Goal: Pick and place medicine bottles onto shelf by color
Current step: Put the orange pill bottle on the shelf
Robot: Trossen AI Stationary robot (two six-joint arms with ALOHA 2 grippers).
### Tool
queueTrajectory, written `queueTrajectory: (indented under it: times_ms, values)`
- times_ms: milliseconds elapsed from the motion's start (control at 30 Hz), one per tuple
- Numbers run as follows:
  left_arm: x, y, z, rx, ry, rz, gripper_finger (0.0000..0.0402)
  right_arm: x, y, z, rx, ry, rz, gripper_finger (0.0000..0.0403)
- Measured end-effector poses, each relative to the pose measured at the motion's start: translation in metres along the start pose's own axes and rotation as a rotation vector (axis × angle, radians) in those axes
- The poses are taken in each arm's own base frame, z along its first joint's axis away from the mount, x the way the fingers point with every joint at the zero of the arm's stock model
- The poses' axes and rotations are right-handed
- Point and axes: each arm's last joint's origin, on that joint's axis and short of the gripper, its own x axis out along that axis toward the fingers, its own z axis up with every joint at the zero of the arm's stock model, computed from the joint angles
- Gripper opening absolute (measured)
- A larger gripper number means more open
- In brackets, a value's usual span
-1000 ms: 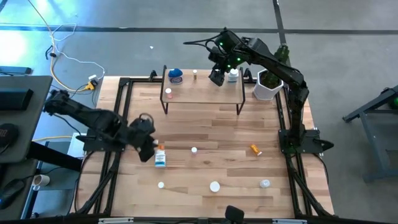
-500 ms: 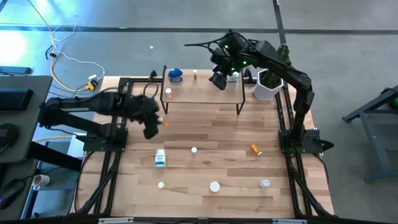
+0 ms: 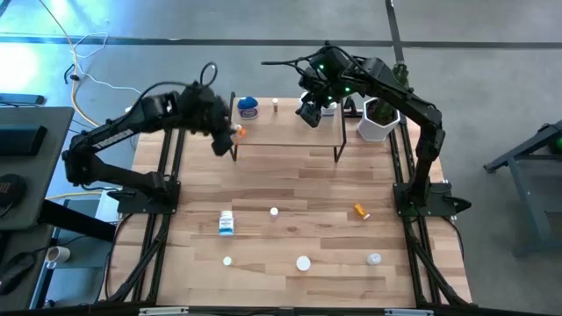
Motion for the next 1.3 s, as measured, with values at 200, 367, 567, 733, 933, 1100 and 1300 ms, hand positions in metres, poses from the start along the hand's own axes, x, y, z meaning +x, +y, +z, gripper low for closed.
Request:
queueTrajectory:
  times_ms: [200,367,567,733,933,1100,1300]
  values:
    - [0.010,0.012,0.029,0.059,0.047,0.035,0.0113,0.000,0.000,0.000,0.023,0.000,-0.001,0.0232]
    - [0.023,0.017,0.045,0.096,0.114,0.041,0.0113,0.000,0.000,0.000,0.026,0.000,-0.001,0.0232]
    - [0.046,0.017,0.056,0.147,0.183,0.033,0.0113,0.000,0.000,0.000,0.049,0.001,-0.001,0.0232]
    - [0.065,0.018,0.055,0.148,0.251,0.038,0.0113,0.000,-0.002,-0.003,0.048,0.031,-0.072,0.0232]
    - [0.082,0.019,0.055,0.112,0.292,0.048,0.0113,-0.001,-0.009,-0.007,0.055,0.070,-0.228,0.0232]
    - [0.096,0.020,0.054,0.076,0.329,0.078,0.0113,-0.002,-0.015,-0.008,0.071,0.079,-0.245,0.0232]
    - [0.110,0.022,0.053,0.045,0.364,0.149,0.0113,-0.002,-0.016,-0.008,0.074,0.081,-0.247,0.0232]
